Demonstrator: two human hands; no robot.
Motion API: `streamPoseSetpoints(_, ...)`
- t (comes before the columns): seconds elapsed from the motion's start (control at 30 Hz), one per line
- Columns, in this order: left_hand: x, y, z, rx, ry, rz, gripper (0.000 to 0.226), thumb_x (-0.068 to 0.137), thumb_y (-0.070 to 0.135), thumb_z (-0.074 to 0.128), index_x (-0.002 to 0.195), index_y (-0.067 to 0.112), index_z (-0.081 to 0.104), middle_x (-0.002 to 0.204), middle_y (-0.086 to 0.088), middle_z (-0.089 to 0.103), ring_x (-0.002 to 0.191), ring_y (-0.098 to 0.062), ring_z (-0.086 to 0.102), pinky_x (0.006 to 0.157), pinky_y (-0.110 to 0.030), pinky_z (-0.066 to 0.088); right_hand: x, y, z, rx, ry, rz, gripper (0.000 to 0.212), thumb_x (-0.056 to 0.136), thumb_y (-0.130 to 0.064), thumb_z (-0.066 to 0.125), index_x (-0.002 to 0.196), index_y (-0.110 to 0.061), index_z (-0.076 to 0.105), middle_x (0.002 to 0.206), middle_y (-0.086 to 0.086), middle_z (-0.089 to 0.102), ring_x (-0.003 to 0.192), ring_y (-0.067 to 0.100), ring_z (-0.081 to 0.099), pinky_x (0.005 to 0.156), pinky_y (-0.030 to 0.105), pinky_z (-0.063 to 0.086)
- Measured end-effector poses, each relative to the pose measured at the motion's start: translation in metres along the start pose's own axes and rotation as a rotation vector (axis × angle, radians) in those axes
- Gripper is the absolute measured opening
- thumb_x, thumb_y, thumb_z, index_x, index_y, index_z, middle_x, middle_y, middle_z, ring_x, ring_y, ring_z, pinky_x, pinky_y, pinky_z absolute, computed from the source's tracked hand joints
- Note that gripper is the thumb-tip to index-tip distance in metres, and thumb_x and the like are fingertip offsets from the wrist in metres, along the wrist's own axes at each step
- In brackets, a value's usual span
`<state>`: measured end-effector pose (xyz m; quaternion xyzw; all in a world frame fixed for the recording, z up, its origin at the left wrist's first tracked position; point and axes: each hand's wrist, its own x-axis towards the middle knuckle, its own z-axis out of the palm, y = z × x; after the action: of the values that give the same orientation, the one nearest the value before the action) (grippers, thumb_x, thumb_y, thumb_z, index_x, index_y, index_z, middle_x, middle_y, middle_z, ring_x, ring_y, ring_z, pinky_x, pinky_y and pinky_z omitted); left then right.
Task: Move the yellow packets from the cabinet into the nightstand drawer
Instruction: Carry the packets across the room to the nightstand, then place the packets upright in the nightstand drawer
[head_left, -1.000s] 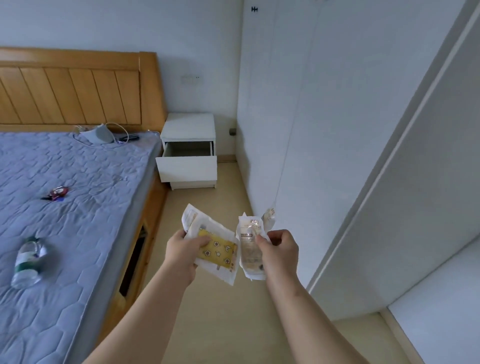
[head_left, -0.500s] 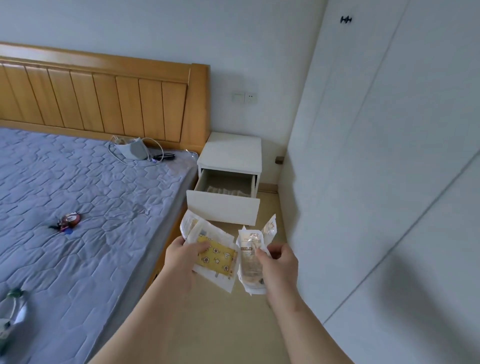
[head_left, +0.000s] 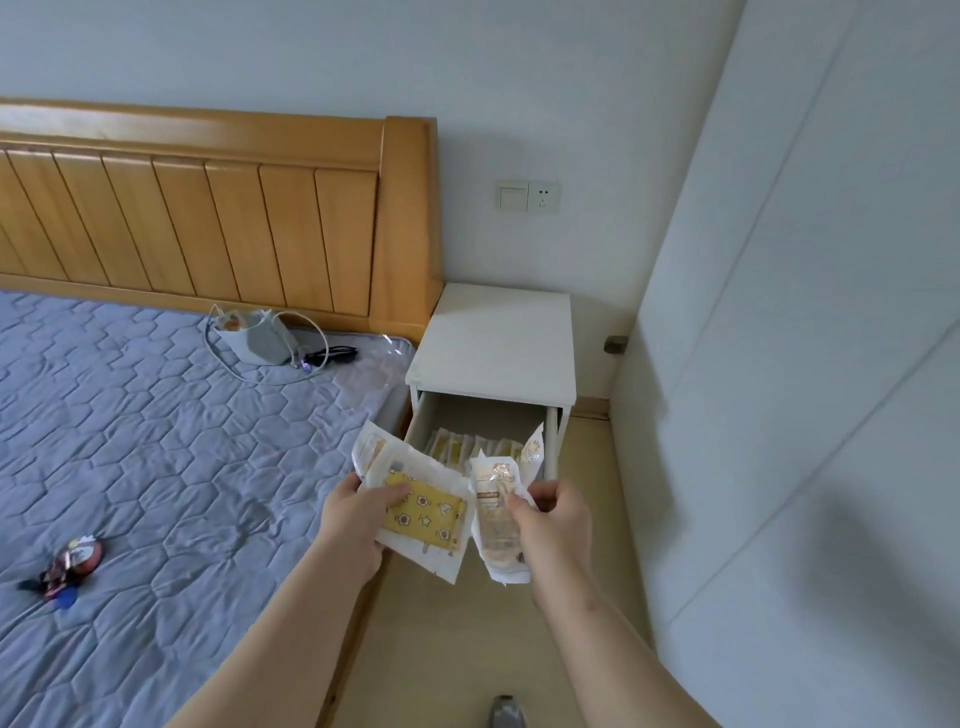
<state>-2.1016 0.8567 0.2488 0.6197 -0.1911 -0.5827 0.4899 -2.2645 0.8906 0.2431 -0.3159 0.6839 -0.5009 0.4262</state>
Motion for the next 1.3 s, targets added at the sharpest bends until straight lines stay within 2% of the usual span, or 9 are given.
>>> streamPoseSetpoints(0.2, 0.116, 0.043, 0.072, 0.056, 0.033, -0.025, 0.040, 0.083, -0.002, 0.065, 0.117, 0.015, 0.053, 0.103, -0.015, 0.065, 0.090, -0.034, 0.065, 0.085, -0.056, 0.052, 0.146, -0.036, 0.040, -0.054, -0.040, 0.028, 0.017, 0.084, -0.011, 0.066, 0.078, -0.016, 0.052, 0.078, -0.002, 0.054, 0.068, 0.011, 0.050, 0.063, 0.029, 0.043)
streamPoseSetpoints(0.4, 0.229, 0.080, 0.116, 0.109, 0.063, -0.076, 0.045, 0.083, -0.006, 0.063, 0.114, 0.015, 0.039, 0.095, -0.013, 0.058, 0.075, -0.030, 0.062, 0.063, -0.044, 0.053, 0.259, -0.050, 0.085, -0.114, -0.029, 0.074, 0.013, 0.085, -0.012, 0.066, 0.081, -0.014, 0.053, 0.079, -0.003, 0.055, 0.067, 0.009, 0.050, 0.058, 0.023, 0.041)
streamPoseSetpoints(0.57, 0.342, 0.107, 0.156, 0.232, 0.026, -0.083, 0.048, 0.083, -0.004, 0.064, 0.119, 0.015, 0.038, 0.092, -0.010, 0.057, 0.085, -0.032, 0.063, 0.072, -0.045, 0.054, 0.357, -0.055, 0.125, -0.221, 0.028, 0.060, 0.014, 0.086, -0.010, 0.064, 0.081, -0.015, 0.052, 0.077, -0.006, 0.054, 0.070, 0.008, 0.050, 0.059, 0.016, 0.038)
streamPoseSetpoints(0.73, 0.439, 0.118, 0.198, 0.417, -0.032, -0.119, 0.038, 0.086, 0.000, 0.061, 0.110, 0.017, 0.037, 0.086, -0.005, 0.057, 0.073, -0.022, 0.061, 0.063, -0.036, 0.053, 0.443, -0.050, 0.159, -0.365, 0.066, 0.033, 0.018, 0.088, -0.006, 0.060, 0.075, -0.014, 0.050, 0.074, -0.005, 0.054, 0.067, 0.010, 0.048, 0.052, 0.011, 0.037)
streamPoseSetpoints(0.87, 0.499, 0.112, 0.224, 0.608, -0.053, -0.158, 0.020, 0.088, 0.007, 0.059, 0.105, 0.013, 0.050, 0.100, -0.012, 0.064, 0.090, -0.028, 0.064, 0.081, -0.045, 0.056, 0.500, -0.031, 0.178, -0.507, 0.053, -0.097, 0.018, 0.087, 0.004, 0.051, 0.073, -0.007, 0.048, 0.066, -0.002, 0.049, 0.059, 0.012, 0.039, 0.049, 0.015, 0.034)
streamPoseSetpoints(1.07, 0.545, 0.090, 0.244, 0.655, -0.043, -0.220, 0.013, 0.090, 0.008, 0.056, 0.081, 0.018, 0.055, 0.095, -0.011, 0.064, 0.095, -0.031, 0.062, 0.086, -0.042, 0.053, 0.551, 0.005, 0.186, -0.730, -0.063, -0.222, 0.023, 0.082, 0.014, 0.042, 0.074, -0.007, 0.045, 0.071, 0.004, 0.049, 0.065, 0.019, 0.042, 0.054, 0.024, 0.031)
streamPoseSetpoints(1.13, 0.549, 0.080, 0.244, 0.663, -0.014, -0.232, 0.004, 0.088, 0.010, 0.058, 0.086, 0.012, 0.061, 0.095, -0.012, 0.066, 0.089, -0.030, 0.062, 0.083, -0.041, 0.053, 0.552, 0.016, 0.189, -0.773, -0.149, -0.216, 0.024, 0.081, 0.014, 0.042, 0.075, -0.009, 0.044, 0.073, 0.001, 0.047, 0.070, 0.019, 0.043, 0.057, 0.020, 0.031)
streamPoseSetpoints(1.23, 0.553, 0.062, 0.240, 0.661, 0.068, -0.245, 0.019, 0.085, 0.020, 0.064, 0.100, 0.007, 0.064, 0.095, -0.011, 0.066, 0.083, -0.028, 0.058, 0.067, -0.031, 0.044, 0.550, 0.035, 0.191, -0.842, -0.262, -0.214, 0.024, 0.083, 0.011, 0.043, 0.078, -0.013, 0.044, 0.079, -0.001, 0.048, 0.080, 0.018, 0.043, 0.062, 0.022, 0.034)
streamPoseSetpoints(1.3, 0.552, 0.053, 0.240, 0.620, 0.136, -0.236, 0.024, 0.084, 0.024, 0.066, 0.103, 0.009, 0.064, 0.093, -0.009, 0.066, 0.084, -0.027, 0.060, 0.072, -0.032, 0.048, 0.550, 0.043, 0.191, -0.863, -0.296, -0.217, 0.023, 0.083, 0.010, 0.044, 0.082, -0.012, 0.049, 0.083, -0.002, 0.049, 0.085, 0.016, 0.043, 0.066, 0.024, 0.037)
